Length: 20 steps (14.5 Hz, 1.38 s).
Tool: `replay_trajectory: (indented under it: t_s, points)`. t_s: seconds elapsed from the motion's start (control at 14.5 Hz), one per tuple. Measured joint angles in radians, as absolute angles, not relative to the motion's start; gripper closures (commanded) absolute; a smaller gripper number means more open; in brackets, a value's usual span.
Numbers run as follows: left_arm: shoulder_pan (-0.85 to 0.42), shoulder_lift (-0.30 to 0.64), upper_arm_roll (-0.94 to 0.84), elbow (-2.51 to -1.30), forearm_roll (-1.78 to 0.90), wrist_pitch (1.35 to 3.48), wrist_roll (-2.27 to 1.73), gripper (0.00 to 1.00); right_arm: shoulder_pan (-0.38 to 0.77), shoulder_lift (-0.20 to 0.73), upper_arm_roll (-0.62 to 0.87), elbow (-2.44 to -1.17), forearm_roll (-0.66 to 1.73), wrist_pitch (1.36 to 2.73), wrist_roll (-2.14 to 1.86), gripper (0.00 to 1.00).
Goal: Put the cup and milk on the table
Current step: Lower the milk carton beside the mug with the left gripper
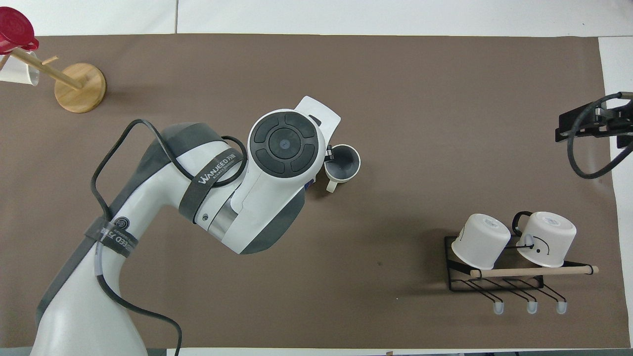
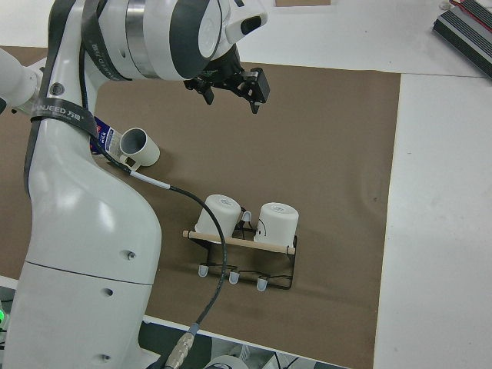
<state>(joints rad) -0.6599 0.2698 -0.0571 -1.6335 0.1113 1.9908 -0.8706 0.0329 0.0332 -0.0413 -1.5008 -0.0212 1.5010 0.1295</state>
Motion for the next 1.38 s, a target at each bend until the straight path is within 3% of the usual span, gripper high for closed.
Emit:
replay_trajectory:
  t_s: [0.41, 0.48, 0.62, 0.69, 1.38]
  points:
    - [-0.66, 0.269, -0.057, -1.642, 0.111, 2.0, -0.871, 1.0, 0.033, 0.033, -0.04, -1.507, -0.021, 1.498, 0.13, 0.0]
    - [-0.66, 0.269, -0.057, -1.642, 0.111, 2.001, -0.871, 0.8, 0.033, 0.033, -0.039, -1.507, -0.021, 1.498, 0.13, 0.0]
    - [-0.66, 0.269, -0.057, -1.642, 0.111, 2.001, -0.871, 0.14, 0.033, 0.033, -0.039, -1.507, -0.021, 1.498, 0.13, 0.0]
    - [-0.66, 0.269, -0.057, -1.643, 0.111, 2.004, -0.871, 0.0, 0.033, 0.033, -0.039, -1.507, -0.021, 1.498, 0.13, 0.0]
    - [-0.658, 0.237, -0.049, -1.648, 0.111, 2.014, -0.871, 0.0, 0.035, 0.033, -0.036, -1.507, -0.021, 1.498, 0.13, 0.0]
